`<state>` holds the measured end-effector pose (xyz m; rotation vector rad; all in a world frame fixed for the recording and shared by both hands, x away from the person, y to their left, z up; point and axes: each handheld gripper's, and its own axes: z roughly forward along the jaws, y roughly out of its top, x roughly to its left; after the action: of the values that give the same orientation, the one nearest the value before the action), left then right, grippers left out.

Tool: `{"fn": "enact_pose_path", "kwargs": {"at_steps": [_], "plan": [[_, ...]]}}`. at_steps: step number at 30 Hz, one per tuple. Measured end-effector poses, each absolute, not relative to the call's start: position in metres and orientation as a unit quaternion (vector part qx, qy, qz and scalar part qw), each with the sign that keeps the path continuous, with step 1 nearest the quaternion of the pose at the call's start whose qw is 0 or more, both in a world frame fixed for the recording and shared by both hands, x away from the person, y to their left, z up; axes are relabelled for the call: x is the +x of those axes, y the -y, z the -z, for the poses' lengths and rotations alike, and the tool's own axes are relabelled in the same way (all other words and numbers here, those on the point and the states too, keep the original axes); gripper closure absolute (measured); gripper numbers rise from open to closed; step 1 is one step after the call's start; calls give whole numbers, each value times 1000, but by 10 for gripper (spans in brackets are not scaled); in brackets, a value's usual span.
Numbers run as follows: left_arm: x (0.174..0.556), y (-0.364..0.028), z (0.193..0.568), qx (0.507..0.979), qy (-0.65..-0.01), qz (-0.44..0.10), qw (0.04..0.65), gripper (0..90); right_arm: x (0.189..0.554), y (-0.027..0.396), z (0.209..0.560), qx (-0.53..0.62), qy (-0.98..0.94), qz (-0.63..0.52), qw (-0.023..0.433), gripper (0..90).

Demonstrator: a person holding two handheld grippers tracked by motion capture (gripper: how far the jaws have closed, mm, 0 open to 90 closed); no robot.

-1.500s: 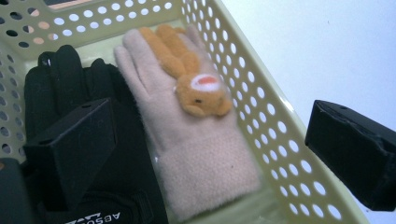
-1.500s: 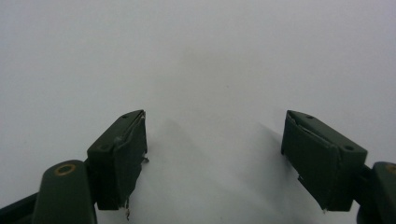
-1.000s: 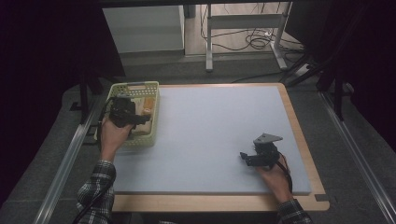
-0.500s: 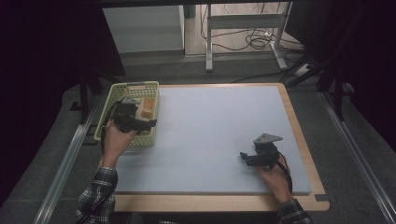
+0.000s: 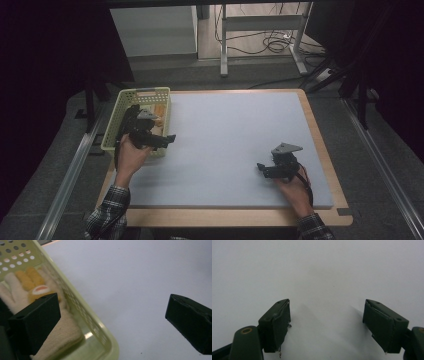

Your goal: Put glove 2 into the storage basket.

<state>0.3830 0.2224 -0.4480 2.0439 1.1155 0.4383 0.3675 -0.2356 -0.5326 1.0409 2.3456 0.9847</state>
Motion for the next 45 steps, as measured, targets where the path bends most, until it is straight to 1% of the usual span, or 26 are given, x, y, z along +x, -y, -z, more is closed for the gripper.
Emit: {"fn": "enact_pose_path", "kwargs": {"at_steps": [22, 32, 45], "plan": [[358, -172, 458, 819, -376, -154, 406, 3, 367, 236, 533, 371, -837, -351, 196, 218], [342, -153, 472, 829, -348, -150, 412, 4, 367, 236, 533, 371, -837, -351, 196, 218], [326, -148, 499, 836, -341, -138, 408, 3, 367, 236, 533, 371, -837, -351, 197, 218]]}}
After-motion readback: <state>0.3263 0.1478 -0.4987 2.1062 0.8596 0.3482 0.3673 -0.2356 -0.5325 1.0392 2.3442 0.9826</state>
